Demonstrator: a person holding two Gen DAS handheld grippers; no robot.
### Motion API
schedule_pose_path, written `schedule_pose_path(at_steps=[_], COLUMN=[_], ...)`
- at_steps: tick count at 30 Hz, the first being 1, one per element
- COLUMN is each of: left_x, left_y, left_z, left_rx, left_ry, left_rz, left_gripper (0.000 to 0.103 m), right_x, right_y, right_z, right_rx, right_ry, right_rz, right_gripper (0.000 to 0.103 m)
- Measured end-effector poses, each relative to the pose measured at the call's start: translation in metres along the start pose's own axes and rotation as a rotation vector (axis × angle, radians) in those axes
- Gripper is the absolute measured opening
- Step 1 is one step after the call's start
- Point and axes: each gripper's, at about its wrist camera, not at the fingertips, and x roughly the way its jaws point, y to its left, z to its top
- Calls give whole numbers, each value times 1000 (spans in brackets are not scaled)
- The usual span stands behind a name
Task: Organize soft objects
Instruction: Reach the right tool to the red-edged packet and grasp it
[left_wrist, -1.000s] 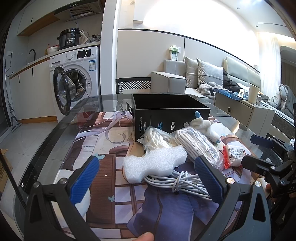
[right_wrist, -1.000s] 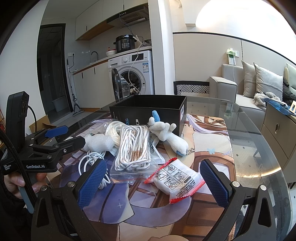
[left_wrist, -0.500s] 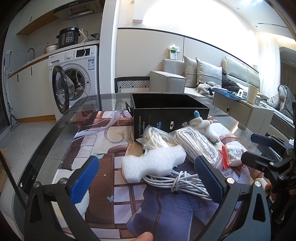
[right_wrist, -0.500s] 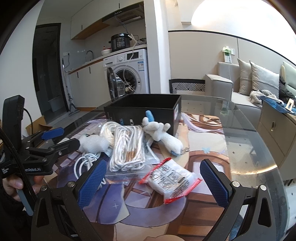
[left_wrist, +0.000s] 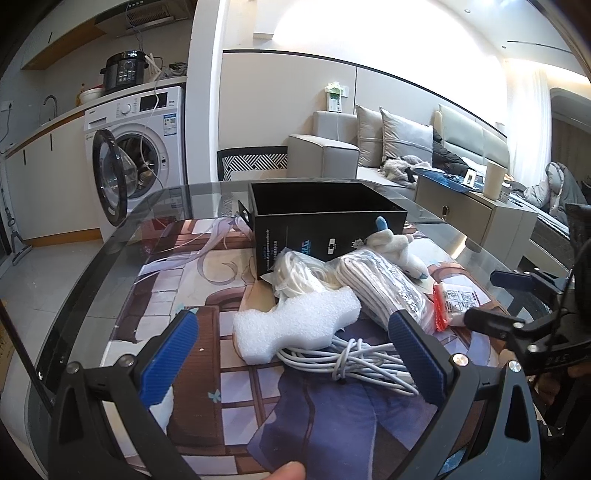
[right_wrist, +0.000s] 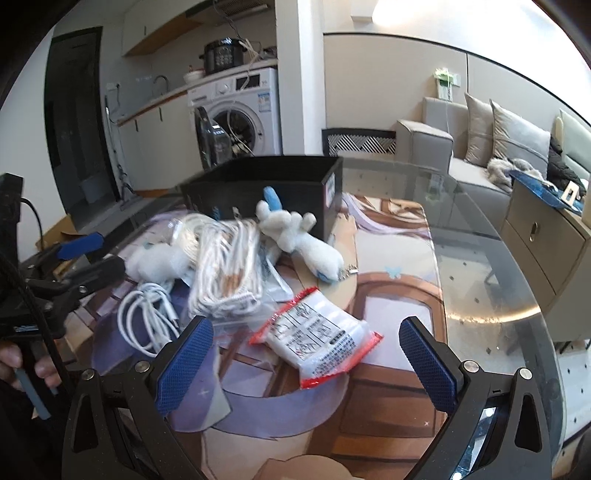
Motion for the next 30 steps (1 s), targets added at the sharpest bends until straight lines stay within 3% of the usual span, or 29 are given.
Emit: schedule_pose_path(at_steps=[9, 11, 17, 21, 26, 30], left_x=[3, 3, 4, 5, 6, 6], left_y=[4, 5, 6, 7, 3, -2], left_z=[1, 0, -1, -1, -1, -2], left_rx=[6, 4, 3, 1, 3, 14], left_ry=[14, 17, 25, 37, 49, 53], left_rz=[-4, -5, -7, -10, -22, -33], left_gripper=[103, 103, 103, 103, 103, 103], right_x=[14, 20, 31, 30, 21, 17], right_y=[1, 1, 1, 1, 4, 3], right_z=[2, 5, 5, 2, 0, -1], right_rx=[-10, -15, -28, -48, -66, -57], right_ry=[61, 85, 123, 117, 83, 81], right_rz=[5, -9, -41, -37, -33, -28], right_gripper=[101, 93, 82, 76, 60, 60])
